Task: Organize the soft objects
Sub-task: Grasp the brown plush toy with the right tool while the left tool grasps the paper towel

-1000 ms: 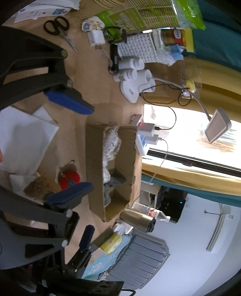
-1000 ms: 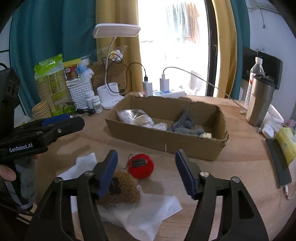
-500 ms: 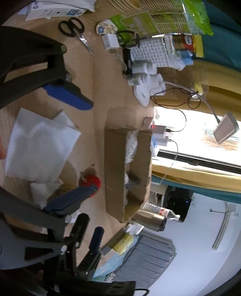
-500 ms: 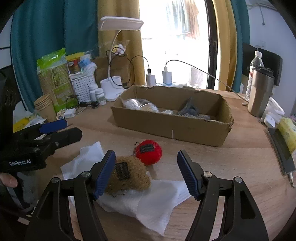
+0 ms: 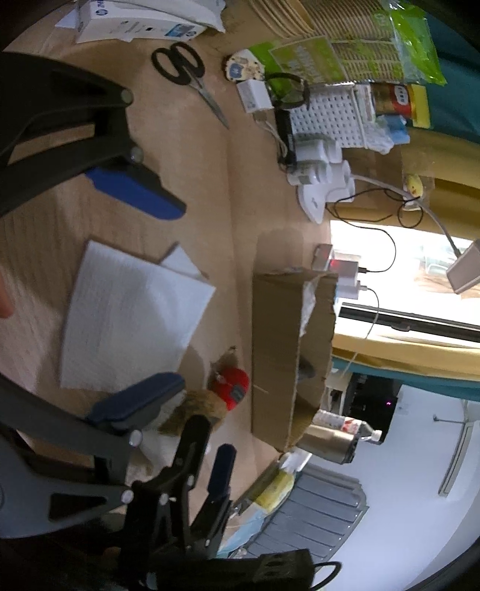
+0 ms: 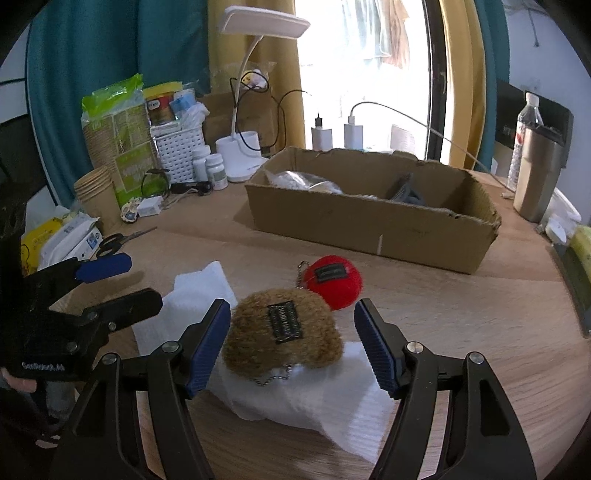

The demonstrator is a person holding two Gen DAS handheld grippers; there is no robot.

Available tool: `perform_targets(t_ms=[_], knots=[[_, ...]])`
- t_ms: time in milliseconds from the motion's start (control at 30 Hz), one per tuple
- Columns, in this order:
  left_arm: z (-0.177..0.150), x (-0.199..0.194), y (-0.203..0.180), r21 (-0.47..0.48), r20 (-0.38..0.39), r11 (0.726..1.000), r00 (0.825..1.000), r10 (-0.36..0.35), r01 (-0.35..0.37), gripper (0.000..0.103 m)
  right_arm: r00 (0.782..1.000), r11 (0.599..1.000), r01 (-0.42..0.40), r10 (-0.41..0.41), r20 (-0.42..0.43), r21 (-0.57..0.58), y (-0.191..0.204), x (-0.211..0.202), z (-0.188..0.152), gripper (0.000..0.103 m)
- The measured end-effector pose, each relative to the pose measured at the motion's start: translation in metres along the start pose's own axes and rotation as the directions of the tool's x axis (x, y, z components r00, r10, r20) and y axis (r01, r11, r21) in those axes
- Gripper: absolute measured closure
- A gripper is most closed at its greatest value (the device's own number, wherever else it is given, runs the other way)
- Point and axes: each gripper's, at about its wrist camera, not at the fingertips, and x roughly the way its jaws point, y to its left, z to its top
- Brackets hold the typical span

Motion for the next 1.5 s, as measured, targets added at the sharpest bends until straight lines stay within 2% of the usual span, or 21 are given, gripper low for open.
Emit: perform_targets(t_ms=[400, 433, 500, 533, 600, 800, 1033, 1200, 1333, 1400, 1500], knots=[[-0.011, 0.008, 0.0, 0.011, -0.04, 1.0, 0.999, -0.012, 0.012, 0.017, 0.999, 1.0, 0.002, -0.002, -0.047, 0.005, 0.001, 0.015, -0.006, 0.03], [-0.011, 0.009, -0.001, 0.014, -0.043, 1.0, 0.999, -0.013, 0.014, 0.017, 0.999, 1.0, -0.001, 0.001, -0.055, 0.007, 0.0, 0.017, -0.006, 0.031], [-0.011, 0.011, -0.005, 0.025, -0.051, 1.0, 0.999, -0.015, 0.017, 0.017, 0.997, 1.0, -0.015, 0.016, -0.08, 0.012, -0.002, 0.02, -0.008, 0.042], [-0.011, 0.012, -0.007, 0.03, -0.053, 0.999, 0.998, -0.016, 0.017, 0.017, 0.997, 1.0, -0.016, 0.017, -0.08, 0.009, -0.002, 0.02, -0.009, 0.042], [-0.011, 0.015, -0.011, 0.041, -0.059, 0.999, 0.998, -0.017, 0.019, 0.017, 0.998, 1.0, -0.012, 0.013, -0.067, 0.008, -0.003, 0.017, -0.01, 0.046], [-0.01, 0.023, -0.021, 0.076, -0.092, 0.997, 0.996, -0.009, 0.016, 0.017, 0.999, 0.999, 0.019, -0.017, -0.038, 0.049, -0.018, 0.008, -0.013, 0.048], [-0.01, 0.045, -0.035, 0.148, -0.198, 0.989, 0.979, 0.052, -0.022, 0.017, 0.999, 0.994, 0.015, -0.02, 0.042, 0.105, -0.038, -0.014, -0.017, 0.046], [-0.011, 0.049, -0.04, 0.165, -0.21, 0.985, 0.975, 0.077, -0.042, 0.016, 0.994, 0.992, 0.003, -0.016, 0.105, 0.129, -0.047, -0.029, -0.016, 0.046], [-0.011, 0.049, -0.041, 0.169, -0.212, 0.985, 0.974, 0.08, -0.044, 0.016, 0.993, 0.991, 0.001, -0.016, 0.114, 0.136, -0.051, -0.033, -0.016, 0.045], [-0.011, 0.049, -0.041, 0.173, -0.209, 0.984, 0.975, 0.075, -0.038, 0.019, 0.993, 0.991, -0.002, -0.014, 0.117, 0.137, -0.051, -0.034, -0.017, 0.045], [-0.012, 0.046, -0.048, 0.188, -0.195, 0.982, 0.98, 0.047, -0.01, 0.043, 0.993, 0.992, -0.002, -0.014, 0.121, 0.129, -0.049, -0.035, -0.016, 0.045]])
